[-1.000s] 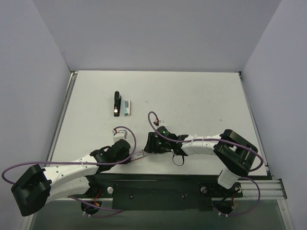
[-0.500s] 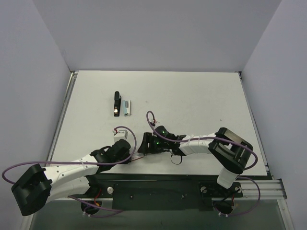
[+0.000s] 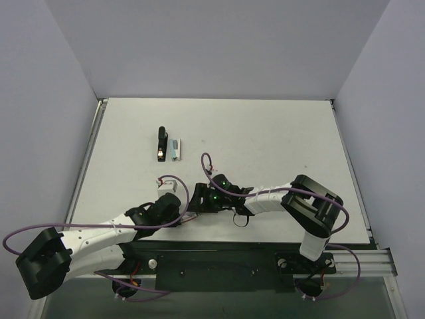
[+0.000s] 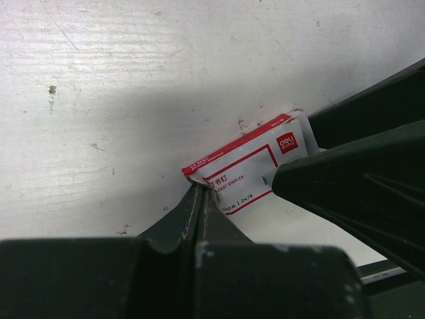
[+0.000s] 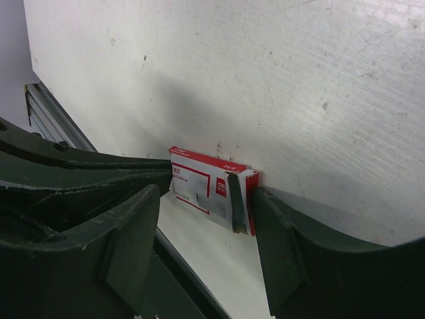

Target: Unload the staples from the stapler

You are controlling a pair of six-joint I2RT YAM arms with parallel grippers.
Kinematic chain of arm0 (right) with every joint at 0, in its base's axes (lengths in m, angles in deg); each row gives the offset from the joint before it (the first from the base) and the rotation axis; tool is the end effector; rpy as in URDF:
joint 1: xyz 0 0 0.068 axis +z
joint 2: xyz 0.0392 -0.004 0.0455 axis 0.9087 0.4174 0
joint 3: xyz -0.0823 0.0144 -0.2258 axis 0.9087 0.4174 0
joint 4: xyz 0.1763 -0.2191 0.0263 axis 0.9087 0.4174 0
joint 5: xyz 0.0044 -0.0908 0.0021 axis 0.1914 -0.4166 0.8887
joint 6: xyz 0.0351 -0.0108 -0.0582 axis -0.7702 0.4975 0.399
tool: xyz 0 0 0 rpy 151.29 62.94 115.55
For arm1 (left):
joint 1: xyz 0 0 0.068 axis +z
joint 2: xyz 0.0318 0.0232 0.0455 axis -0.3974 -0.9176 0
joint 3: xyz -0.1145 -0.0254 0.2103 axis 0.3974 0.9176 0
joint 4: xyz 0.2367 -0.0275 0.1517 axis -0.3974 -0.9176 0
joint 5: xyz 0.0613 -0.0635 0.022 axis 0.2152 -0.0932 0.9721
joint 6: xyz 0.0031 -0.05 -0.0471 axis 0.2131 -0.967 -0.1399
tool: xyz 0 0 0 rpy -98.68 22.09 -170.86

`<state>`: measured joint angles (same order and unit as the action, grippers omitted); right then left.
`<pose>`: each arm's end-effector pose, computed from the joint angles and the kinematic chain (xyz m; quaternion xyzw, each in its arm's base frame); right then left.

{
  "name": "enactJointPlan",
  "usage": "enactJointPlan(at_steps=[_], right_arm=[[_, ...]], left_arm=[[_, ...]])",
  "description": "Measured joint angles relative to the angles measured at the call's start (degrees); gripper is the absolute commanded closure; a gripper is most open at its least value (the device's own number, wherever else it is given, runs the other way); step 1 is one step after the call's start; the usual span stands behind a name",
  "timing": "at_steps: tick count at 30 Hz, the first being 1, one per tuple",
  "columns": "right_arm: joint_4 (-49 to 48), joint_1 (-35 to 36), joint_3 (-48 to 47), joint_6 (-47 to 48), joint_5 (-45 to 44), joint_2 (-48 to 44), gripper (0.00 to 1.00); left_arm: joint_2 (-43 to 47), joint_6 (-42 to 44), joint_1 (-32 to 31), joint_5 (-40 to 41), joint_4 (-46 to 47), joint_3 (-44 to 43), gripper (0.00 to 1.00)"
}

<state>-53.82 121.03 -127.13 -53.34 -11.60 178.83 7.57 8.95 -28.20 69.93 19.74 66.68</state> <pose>0.1929 0.3131 0.0886 -0.1039 0.8316 0.5066 0.2025 0.1504 -0.1644 0.0900 -0.0142 0.9393 -0.1516 0.3075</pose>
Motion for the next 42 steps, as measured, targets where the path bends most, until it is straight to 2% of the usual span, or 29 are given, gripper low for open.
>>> enactJointPlan(at_steps=[14,30,32,34,36,37,42], right_arm=[[-3.2,0.0,0.0,-3.0,-0.4,1.5,0.47],[7.5,1.7,3.4,0.7,-8.3,-6.7,0.46],[9.4,1.7,4.0,1.4,-10.2,-8.2,0.51],[11.5,1.7,4.5,2.1,-12.1,-9.4,0.63],[15.2,1.7,4.7,3.0,-15.6,-10.0,0.94],[15.2,1.7,4.7,3.0,-15.7,-10.1,1.00],[17.9,1.7,4.1,3.8,-17.7,-9.9,1.00]], left_arm=[[0.8,0.4,0.0,1.5,-1.3,0.0,1.00],[3.8,0.5,-0.1,-1.1,-0.9,1.7,1.00],[4.3,0.5,-0.1,-1.5,-1.3,1.8,1.00],[4.6,0.5,-0.1,-1.7,-1.4,1.9,1.00],[4.7,0.5,-0.1,-2.0,-1.5,1.9,1.00],[4.7,0.5,-0.1,-2.0,-1.6,1.9,1.00],[4.4,0.6,-0.1,-2.1,-1.4,1.9,1.00]])
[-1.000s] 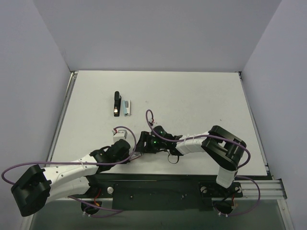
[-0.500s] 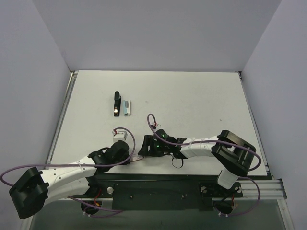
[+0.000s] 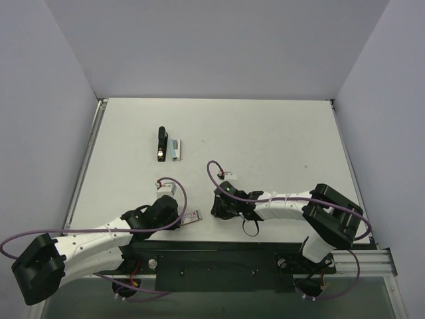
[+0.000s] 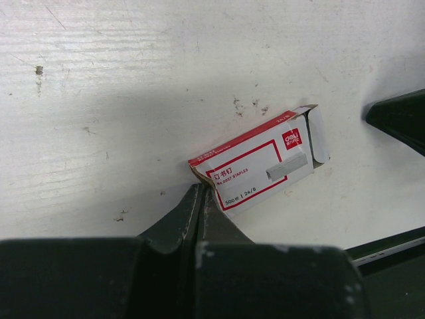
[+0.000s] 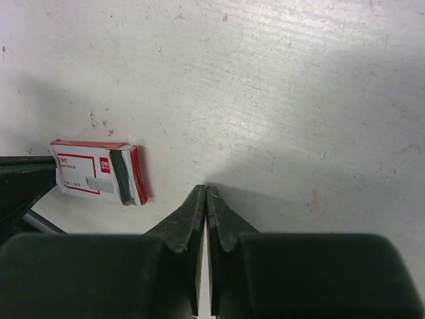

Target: Unload the staples from the stapler

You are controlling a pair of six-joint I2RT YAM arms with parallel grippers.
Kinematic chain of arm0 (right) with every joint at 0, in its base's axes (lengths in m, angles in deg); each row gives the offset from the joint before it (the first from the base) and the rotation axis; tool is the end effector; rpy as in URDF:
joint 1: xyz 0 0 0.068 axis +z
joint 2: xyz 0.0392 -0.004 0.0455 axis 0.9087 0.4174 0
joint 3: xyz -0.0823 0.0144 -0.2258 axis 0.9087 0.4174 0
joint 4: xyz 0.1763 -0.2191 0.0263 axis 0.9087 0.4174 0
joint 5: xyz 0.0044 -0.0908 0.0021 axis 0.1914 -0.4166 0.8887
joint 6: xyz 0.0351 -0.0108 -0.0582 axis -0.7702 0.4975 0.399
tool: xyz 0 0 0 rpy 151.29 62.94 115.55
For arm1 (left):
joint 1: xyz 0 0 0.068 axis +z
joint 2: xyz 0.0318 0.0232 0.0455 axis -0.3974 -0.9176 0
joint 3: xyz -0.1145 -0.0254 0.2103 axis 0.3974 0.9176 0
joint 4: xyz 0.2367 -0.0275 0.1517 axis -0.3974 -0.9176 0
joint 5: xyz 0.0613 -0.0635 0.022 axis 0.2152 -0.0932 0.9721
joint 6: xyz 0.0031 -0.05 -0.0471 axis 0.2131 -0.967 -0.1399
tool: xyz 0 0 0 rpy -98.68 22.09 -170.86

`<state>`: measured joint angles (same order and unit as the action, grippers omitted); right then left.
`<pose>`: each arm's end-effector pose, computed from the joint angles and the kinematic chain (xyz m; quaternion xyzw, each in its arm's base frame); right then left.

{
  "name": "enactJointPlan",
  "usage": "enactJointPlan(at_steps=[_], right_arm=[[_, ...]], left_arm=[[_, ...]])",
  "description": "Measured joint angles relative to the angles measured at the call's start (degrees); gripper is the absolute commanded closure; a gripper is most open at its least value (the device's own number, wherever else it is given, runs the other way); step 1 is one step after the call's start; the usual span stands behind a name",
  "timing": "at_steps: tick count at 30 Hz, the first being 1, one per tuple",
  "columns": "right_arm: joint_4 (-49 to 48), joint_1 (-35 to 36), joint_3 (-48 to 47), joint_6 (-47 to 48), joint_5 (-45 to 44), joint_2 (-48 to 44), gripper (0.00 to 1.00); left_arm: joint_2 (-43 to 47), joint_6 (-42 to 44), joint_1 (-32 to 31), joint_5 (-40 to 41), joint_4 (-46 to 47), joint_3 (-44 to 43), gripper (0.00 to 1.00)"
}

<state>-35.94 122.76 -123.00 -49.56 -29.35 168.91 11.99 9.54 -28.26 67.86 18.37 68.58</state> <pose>0.1802 0.2824 0.0882 -0.0656 0.8935 0.3567 0.2648 0.1441 -0.1599 0.0921 -0.0044 0.9383 -0.1693 0.3016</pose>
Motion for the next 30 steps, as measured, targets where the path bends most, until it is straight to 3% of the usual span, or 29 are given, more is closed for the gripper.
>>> enactJointPlan(at_steps=[15,30], right_arm=[[1.7,3.7,-6.7,1.2,-1.0,5.5,1.00],[-3.5,4.6,-8.5,-2.7,2.5,9.2,1.00]], left_arm=[[-0.3,0.1,0.0,0.0,0.3,0.0,1.00],[-0.3,1.0,0.0,2.1,-0.2,0.0,1.00]])
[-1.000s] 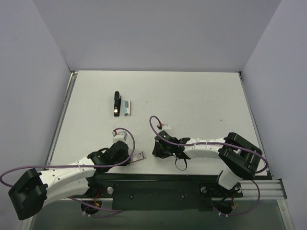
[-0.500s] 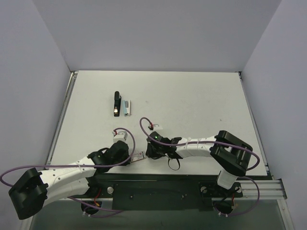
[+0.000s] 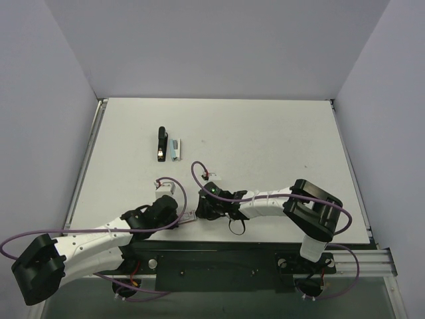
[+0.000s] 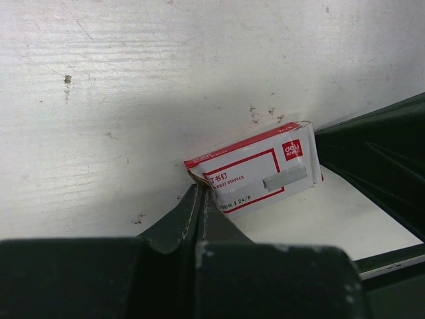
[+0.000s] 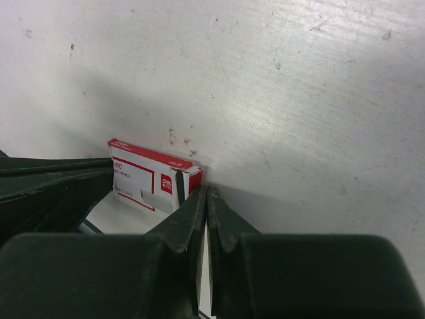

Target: Unload the staples from the stapler

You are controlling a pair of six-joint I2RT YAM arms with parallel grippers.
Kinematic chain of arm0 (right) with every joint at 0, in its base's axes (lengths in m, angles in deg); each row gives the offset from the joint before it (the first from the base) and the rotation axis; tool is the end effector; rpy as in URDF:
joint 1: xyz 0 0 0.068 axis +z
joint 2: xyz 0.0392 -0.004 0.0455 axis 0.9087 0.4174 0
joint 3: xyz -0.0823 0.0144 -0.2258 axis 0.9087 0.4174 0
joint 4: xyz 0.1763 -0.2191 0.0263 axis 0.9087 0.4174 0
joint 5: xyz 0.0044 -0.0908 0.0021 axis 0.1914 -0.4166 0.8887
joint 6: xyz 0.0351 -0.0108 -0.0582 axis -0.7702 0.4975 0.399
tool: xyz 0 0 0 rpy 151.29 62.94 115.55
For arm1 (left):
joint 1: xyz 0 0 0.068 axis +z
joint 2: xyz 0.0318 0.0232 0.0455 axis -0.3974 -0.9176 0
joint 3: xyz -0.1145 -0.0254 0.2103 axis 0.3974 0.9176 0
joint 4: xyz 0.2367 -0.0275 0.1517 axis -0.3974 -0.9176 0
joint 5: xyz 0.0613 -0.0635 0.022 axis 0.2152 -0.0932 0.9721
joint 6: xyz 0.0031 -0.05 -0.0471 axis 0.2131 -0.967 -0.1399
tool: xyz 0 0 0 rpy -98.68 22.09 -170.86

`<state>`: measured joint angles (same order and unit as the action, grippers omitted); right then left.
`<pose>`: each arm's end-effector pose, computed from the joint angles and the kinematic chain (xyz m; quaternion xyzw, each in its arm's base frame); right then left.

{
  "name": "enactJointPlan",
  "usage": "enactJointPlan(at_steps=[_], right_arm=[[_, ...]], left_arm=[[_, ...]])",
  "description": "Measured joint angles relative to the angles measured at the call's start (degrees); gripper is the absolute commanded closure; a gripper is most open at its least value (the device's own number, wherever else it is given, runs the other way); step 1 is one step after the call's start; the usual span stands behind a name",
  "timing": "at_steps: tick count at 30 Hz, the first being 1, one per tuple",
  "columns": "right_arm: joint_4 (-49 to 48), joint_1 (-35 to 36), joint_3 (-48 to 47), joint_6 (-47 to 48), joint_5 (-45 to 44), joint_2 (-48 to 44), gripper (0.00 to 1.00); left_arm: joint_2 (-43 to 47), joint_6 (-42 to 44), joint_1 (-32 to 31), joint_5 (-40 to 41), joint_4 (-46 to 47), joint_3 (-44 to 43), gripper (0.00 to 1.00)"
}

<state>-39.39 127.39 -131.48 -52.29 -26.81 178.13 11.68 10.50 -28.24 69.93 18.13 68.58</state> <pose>0.1725 0.3308 0.0870 -0.0898 0.8804 0.4012 0.2364 0.1451 -0.1579 0.0912 -0.0020 0.9378 -0.1514 0.3125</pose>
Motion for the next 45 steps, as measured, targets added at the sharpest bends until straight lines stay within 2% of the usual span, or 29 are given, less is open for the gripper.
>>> enactJointPlan(at_steps=[15,20,22,27,31,34,36,38,39,40,41,45], right_arm=[[3.3,0.0,-3.0,-0.3,-0.3,1.3,1.00],[4.0,0.3,-1.2,0.3,-0.9,-0.5,0.96],[4.3,0.1,0.0,0.6,-0.9,-1.7,0.92],[5.1,-1.6,4.1,1.1,-0.9,-6.0,0.73],[7.0,-2.6,5.7,2.0,-2.9,-8.8,0.64],[8.3,-2.9,6.3,2.5,-4.1,-10.4,0.43],[9.4,-2.8,6.3,3.2,-4.7,-11.3,0.34],[10.3,-2.2,6.3,4.1,-5.5,-12.1,0.29],[10.9,-1.7,6.3,4.3,-6.0,-12.3,0.29],[11.3,-1.0,6.3,4.6,-6.4,-12.5,0.27],[11.6,-0.4,6.2,4.7,-6.8,-12.5,0.27],[13.5,2.6,5.2,4.9,-7.3,-12.4,0.23]], left_arm=[[-0.5,0.4,-0.2,1.3,-0.9,-0.7,1.00],[1.6,0.4,-1.2,-0.3,-2.1,-0.7,1.00],[3.8,0.4,-1.6,-1.1,-2.6,-0.7,1.00],[10.6,0.1,-1.9,-1.6,-4.3,-0.9,1.00],[11.9,-0.3,-1.9,-0.6,-7.1,-1.8,1.00],[11.1,-0.8,-1.9,0.2,-9.0,-2.3,1.00],[10.1,-1.3,-1.9,0.8,-10.4,-2.7,0.97],[9.7,-1.9,-1.9,1.6,-11.8,-3.0,0.88],[9.8,-2.3,-1.9,2.1,-12.4,-3.0,0.77],[10.0,-2.6,-1.9,2.4,-12.9,-3.0,0.73],[10.4,-3.0,-1.9,2.9,-13.6,-3.0,0.64],[14.3,-4.7,-1.9,4.7,-15.8,-3.1,0.47]])
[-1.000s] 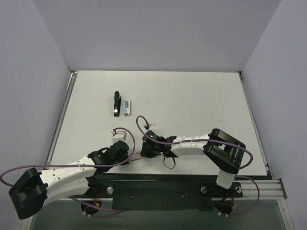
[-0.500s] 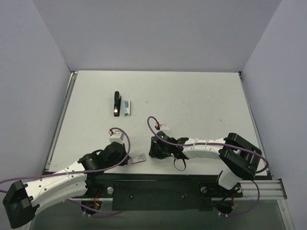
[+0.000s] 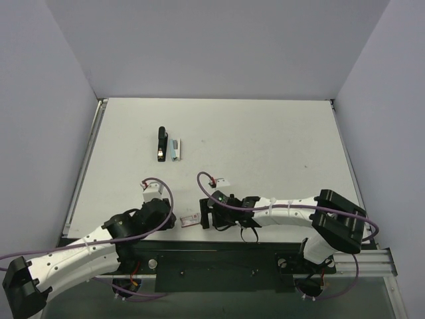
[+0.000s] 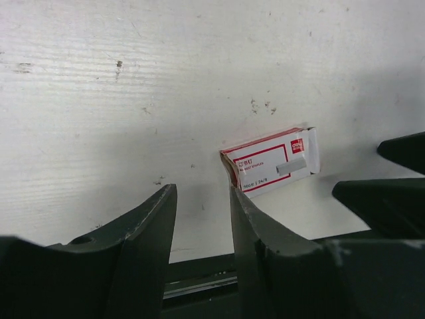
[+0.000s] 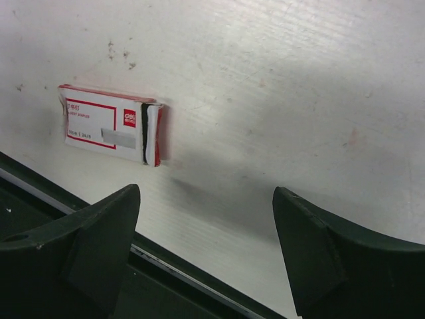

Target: Unload the staples from the stapler

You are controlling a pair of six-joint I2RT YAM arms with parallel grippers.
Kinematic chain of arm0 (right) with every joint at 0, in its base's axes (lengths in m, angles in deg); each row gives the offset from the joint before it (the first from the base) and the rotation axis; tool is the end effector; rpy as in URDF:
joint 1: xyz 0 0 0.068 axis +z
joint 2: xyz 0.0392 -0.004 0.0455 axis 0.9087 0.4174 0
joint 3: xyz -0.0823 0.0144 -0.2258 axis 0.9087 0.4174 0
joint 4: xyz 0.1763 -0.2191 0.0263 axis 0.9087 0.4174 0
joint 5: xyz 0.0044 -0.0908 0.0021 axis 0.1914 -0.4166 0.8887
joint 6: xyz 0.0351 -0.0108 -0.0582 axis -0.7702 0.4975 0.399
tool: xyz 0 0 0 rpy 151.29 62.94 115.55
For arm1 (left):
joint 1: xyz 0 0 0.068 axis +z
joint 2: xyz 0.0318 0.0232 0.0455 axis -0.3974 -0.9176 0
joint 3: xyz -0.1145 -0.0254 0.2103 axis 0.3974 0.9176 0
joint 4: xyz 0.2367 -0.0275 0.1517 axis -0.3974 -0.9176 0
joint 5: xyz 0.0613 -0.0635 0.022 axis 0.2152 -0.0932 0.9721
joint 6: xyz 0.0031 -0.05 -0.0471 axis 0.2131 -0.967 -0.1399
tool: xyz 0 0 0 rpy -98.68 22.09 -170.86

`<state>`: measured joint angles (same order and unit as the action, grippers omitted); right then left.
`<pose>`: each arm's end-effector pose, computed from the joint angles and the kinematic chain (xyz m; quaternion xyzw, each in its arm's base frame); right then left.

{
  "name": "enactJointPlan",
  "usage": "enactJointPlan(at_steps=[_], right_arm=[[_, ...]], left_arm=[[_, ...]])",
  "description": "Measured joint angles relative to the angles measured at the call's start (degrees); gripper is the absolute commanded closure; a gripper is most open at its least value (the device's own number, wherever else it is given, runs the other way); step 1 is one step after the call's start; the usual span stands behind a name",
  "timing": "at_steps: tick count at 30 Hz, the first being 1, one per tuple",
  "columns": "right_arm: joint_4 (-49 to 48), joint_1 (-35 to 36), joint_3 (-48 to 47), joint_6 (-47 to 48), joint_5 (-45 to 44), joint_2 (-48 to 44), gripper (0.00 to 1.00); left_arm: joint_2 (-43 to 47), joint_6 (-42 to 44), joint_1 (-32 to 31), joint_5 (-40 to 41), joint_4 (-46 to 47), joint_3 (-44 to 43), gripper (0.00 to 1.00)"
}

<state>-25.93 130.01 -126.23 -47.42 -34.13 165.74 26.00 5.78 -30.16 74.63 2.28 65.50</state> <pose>0.1475 0.3013 0.1062 -0.1234 0.9005 0.3230 0.2639 0.1317 -0.1446 0.1353 -0.0405 0.9270 -0.1546 0.3392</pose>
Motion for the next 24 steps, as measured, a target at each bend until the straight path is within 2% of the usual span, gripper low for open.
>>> enactJointPlan(at_steps=[5,8,11,16,24], right_arm=[[2.2,3.0,-3.7,-0.5,-0.8,2.5,0.16],[3.1,4.5,-7.2,-1.0,-1.6,5.0,0.03],[4.4,5.8,-10.4,-1.2,-2.8,7.3,0.02],[6.7,7.1,-14.9,-1.6,-5.0,10.8,0.00],[9.6,7.4,-20.9,-2.5,-7.5,16.6,0.00]], left_arm=[[6.3,-1.5,0.0,2.5,-2.5,-0.7,0.41],[10.4,-1.9,0.0,3.8,-4.1,-1.2,0.37],[15.9,-2.2,0.0,5.2,-5.7,-1.8,0.29],[22.4,-2.5,0.0,6.9,-7.9,-3.1,0.28],[26.4,-2.5,0.0,7.7,-9.7,-3.6,0.27]])
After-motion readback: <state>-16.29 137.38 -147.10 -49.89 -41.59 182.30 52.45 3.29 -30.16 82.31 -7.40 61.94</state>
